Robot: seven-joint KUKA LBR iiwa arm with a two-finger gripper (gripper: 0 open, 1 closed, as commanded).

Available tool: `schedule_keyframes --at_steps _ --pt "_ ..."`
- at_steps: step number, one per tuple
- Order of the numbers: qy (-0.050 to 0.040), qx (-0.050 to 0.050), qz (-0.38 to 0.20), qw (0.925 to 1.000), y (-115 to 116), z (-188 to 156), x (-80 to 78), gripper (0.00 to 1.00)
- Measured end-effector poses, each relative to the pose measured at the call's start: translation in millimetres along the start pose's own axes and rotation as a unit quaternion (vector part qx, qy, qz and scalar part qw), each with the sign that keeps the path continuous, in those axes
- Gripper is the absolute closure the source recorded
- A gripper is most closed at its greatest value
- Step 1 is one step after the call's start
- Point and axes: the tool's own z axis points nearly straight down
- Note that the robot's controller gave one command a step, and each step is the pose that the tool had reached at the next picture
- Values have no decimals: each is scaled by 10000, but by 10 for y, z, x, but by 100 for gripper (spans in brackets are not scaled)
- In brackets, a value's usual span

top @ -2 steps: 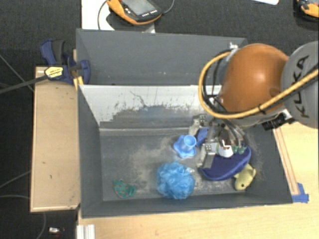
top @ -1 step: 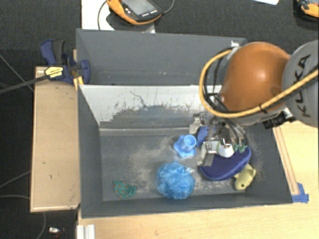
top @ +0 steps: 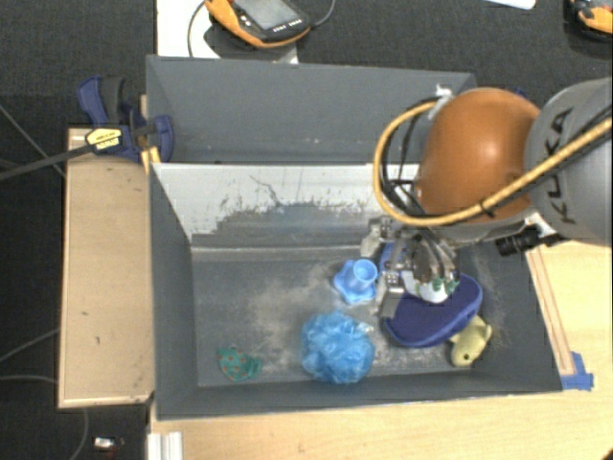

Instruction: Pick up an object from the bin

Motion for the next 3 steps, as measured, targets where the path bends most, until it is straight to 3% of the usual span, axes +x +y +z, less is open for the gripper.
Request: schedule_keyframes --at_steps 1,2,3 --pt "25 6 1072 9942 134 382 225 0" --pt "6 3 1034 9946 -31 1158 289 0" --pt "4 -5 1082 9941 -59 904 332 0"
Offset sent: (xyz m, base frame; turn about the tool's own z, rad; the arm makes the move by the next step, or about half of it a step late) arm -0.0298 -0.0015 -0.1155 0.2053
